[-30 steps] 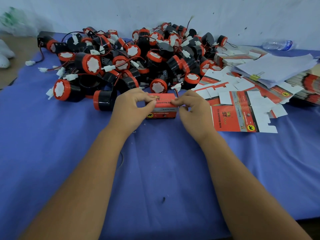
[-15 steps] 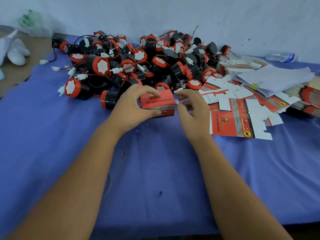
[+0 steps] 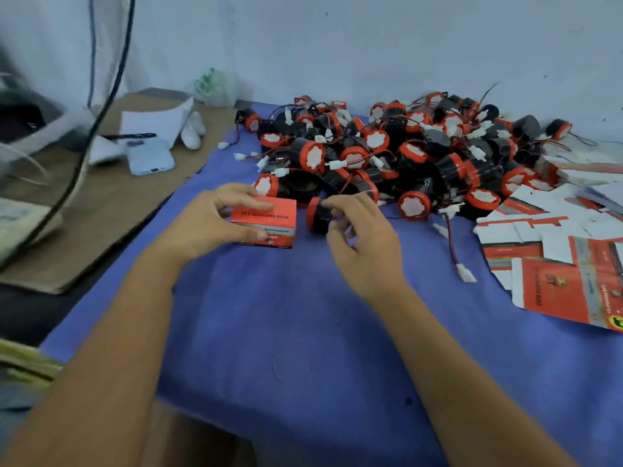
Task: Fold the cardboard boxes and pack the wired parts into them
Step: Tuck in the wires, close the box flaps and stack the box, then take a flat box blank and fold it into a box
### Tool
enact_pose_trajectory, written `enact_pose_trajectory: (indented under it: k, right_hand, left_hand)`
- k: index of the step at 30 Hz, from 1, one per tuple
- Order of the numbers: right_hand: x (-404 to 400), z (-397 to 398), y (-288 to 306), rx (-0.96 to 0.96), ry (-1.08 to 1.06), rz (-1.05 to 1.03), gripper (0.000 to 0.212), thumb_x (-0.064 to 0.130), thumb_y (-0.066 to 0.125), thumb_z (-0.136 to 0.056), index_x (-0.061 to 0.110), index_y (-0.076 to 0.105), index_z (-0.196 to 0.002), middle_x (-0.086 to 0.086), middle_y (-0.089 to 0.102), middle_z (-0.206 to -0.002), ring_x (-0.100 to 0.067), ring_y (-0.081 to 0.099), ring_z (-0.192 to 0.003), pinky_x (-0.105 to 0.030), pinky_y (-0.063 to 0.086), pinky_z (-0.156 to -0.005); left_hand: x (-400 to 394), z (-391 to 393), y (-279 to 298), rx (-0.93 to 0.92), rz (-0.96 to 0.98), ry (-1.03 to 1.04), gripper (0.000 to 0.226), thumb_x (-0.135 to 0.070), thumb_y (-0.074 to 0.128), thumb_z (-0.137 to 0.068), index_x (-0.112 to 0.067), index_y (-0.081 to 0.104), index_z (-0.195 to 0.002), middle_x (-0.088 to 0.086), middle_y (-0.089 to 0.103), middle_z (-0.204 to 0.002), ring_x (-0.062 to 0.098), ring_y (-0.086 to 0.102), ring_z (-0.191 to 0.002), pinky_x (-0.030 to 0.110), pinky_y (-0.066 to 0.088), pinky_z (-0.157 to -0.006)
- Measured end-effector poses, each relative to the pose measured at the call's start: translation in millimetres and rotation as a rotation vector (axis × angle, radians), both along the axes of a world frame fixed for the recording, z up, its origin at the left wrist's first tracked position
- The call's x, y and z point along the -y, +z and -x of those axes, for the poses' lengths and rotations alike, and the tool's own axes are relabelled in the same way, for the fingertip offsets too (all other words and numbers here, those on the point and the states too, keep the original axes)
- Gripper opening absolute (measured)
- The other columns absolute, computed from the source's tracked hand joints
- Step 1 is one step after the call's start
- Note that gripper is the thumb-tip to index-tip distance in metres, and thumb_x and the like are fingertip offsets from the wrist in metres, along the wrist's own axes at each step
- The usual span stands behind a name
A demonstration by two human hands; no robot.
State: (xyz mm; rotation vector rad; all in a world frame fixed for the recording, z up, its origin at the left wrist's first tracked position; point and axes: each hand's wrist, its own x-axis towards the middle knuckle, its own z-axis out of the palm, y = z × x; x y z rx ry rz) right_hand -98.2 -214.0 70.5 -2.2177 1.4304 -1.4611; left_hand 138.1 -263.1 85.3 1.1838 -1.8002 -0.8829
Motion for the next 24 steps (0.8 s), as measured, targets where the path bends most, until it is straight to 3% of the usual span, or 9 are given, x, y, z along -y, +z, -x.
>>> enact_pose_trajectory:
  k: [3,6,9,11,13,15,18,21,24]
  right_hand:
    - [1.6,-11.5,-6.0,-0.095,0.052,-0.02,0.024,0.007,0.052,-0.094,0.01,0.064,-0.115,-0.003,0.06,-0.106,-0.02,0.05,-0.078,-0.048,0.047,-0.064]
    - [0.2,-10.9,-13.9,-0.176,0.078,-0.025,0.025,0.007,0.052,-0.093,0.009,0.065,-0.114,-0.004,0.062,-0.105,-0.026,0.055,-0.078,-0.047,0.048,-0.061]
    - [0.5,-5.4,-19.2,-0.188,0.052,-0.054,0.024,0.008,0.053,-0.094,0.011,0.065,-0.115,-0.001,0.061,-0.104,-0.021,0.052,-0.076,-0.045,0.047,-0.061]
    - [1.3,-3.4,-20.1,-0.182,0.028,-0.079,0.024,0.008,0.054,-0.094,0.013,0.065,-0.114,0.0,0.06,-0.104,-0.018,0.05,-0.076,-0.045,0.048,-0.062]
    - [1.4,-3.6,-19.6,-0.186,0.024,-0.093,0.023,0.007,0.055,-0.093,0.013,0.065,-0.113,0.001,0.06,-0.104,-0.017,0.049,-0.076,-0.045,0.048,-0.062]
    - [0.5,-5.0,-18.8,-0.215,0.032,-0.103,0.023,0.008,0.054,-0.094,0.013,0.065,-0.113,0.001,0.06,-0.104,-0.019,0.051,-0.075,-0.045,0.049,-0.061]
    - [0.0,-6.6,-18.2,-0.262,0.055,-0.11,0.022,0.009,0.053,-0.095,0.014,0.066,-0.112,0.001,0.061,-0.106,-0.024,0.057,-0.079,-0.044,0.05,-0.061]
    - [2.4,-8.3,-18.1,-0.294,0.063,-0.137,0.022,0.012,0.051,-0.096,0.015,0.065,-0.113,0.002,0.06,-0.108,-0.023,0.057,-0.081,-0.045,0.05,-0.064]
    - [4.0,-8.7,-18.7,-0.298,0.066,-0.148,0.022,0.012,0.051,-0.097,0.015,0.065,-0.113,0.002,0.059,-0.106,-0.023,0.057,-0.08,-0.046,0.049,-0.064]
  left_hand:
    - [7.6,-23.1,-6.7,0.123,-0.09,-0.007,0.042,0.0,0.083,-0.071,-0.033,0.073,-0.095,-0.018,0.056,-0.127,-0.002,0.054,-0.119,0.005,0.046,-0.079]
    - [14.2,-34.6,-6.3,0.235,-0.045,0.029,0.05,0.017,0.067,-0.081,-0.028,0.07,-0.103,-0.003,0.041,-0.151,0.013,0.036,-0.142,0.013,0.037,-0.098]
    - [20.4,-30.7,-0.3,0.279,0.123,0.32,0.059,0.025,0.045,-0.076,-0.021,0.074,-0.099,0.012,0.037,-0.155,0.02,0.037,-0.141,0.022,0.037,-0.097]
    - [20.3,-18.7,0.9,0.214,0.201,0.456,0.042,0.005,0.051,-0.082,-0.03,0.071,-0.094,0.013,0.049,-0.141,0.019,0.048,-0.124,0.023,0.042,-0.093]
    - [18.9,-6.8,-3.3,0.306,0.124,0.38,0.024,-0.041,0.059,-0.085,-0.046,0.064,-0.108,0.008,0.055,-0.128,0.024,0.045,-0.125,0.037,0.042,-0.104]
    - [17.1,-3.2,-7.2,0.356,-0.056,0.244,0.04,-0.061,0.067,-0.078,-0.054,0.056,-0.116,0.004,0.054,-0.125,0.024,0.043,-0.129,0.045,0.04,-0.109]
    - [19.4,-9.4,-0.5,0.305,-0.156,0.112,0.039,-0.042,0.075,-0.08,-0.052,0.058,-0.113,-0.001,0.05,-0.132,0.021,0.046,-0.127,0.041,0.042,-0.108]
    - [27.5,-15.0,14.7,0.479,-0.011,0.238,0.049,-0.022,0.059,-0.071,-0.042,0.067,-0.115,-0.005,0.049,-0.133,0.023,0.042,-0.127,0.033,0.035,-0.108]
    - [36.6,-20.2,18.1,0.52,0.024,0.247,0.053,0.008,0.05,-0.081,-0.032,0.073,-0.107,-0.001,0.063,-0.105,0.016,0.056,-0.085,0.021,0.045,-0.07]
